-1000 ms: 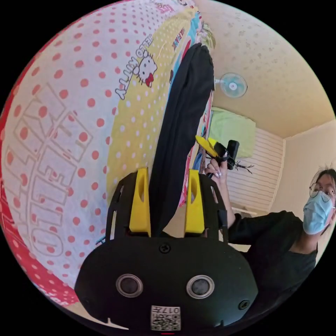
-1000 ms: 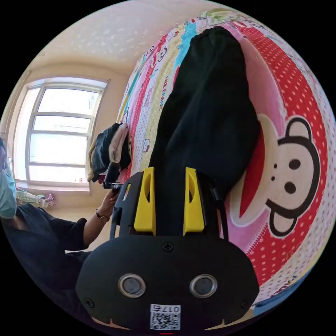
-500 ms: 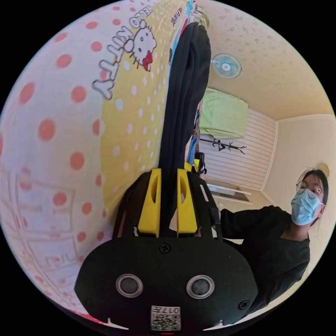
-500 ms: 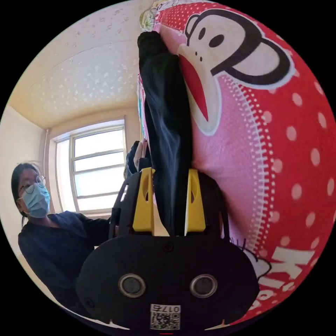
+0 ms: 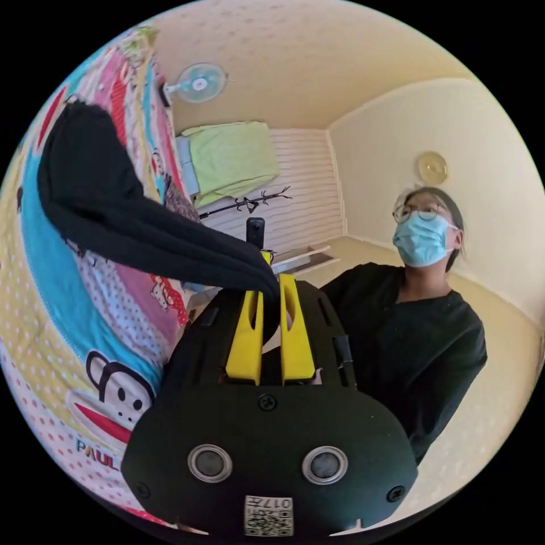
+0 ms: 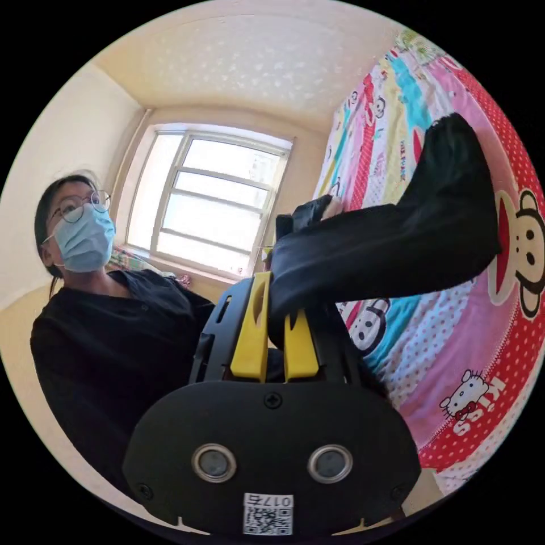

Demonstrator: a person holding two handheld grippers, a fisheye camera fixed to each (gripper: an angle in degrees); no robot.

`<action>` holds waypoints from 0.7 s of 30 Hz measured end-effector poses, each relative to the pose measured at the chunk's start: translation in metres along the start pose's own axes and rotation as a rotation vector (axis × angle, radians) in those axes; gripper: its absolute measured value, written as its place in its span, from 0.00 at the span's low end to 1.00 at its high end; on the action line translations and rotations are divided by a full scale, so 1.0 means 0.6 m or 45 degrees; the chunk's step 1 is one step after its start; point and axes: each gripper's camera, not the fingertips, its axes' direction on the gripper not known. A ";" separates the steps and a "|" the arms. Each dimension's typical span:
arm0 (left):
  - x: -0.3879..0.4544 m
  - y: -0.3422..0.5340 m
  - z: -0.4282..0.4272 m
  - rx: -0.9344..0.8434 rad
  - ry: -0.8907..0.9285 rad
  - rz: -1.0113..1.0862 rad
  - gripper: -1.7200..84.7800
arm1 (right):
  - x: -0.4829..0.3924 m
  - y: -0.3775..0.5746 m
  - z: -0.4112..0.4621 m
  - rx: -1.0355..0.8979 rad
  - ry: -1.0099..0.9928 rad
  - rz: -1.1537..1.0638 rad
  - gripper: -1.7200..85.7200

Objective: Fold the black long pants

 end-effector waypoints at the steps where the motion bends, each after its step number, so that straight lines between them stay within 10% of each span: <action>1: 0.072 -0.007 0.019 -0.007 -0.040 0.097 0.08 | -0.068 0.004 -0.006 -0.023 0.008 -0.104 0.01; 10: 0.409 -0.118 0.102 0.128 -0.212 0.493 0.08 | -0.437 -0.060 -0.092 -0.005 0.163 -0.592 0.05; 21: 0.094 -0.186 -0.011 0.484 -0.564 -0.122 0.07 | -0.125 -0.252 -0.104 -0.068 0.256 -0.032 0.04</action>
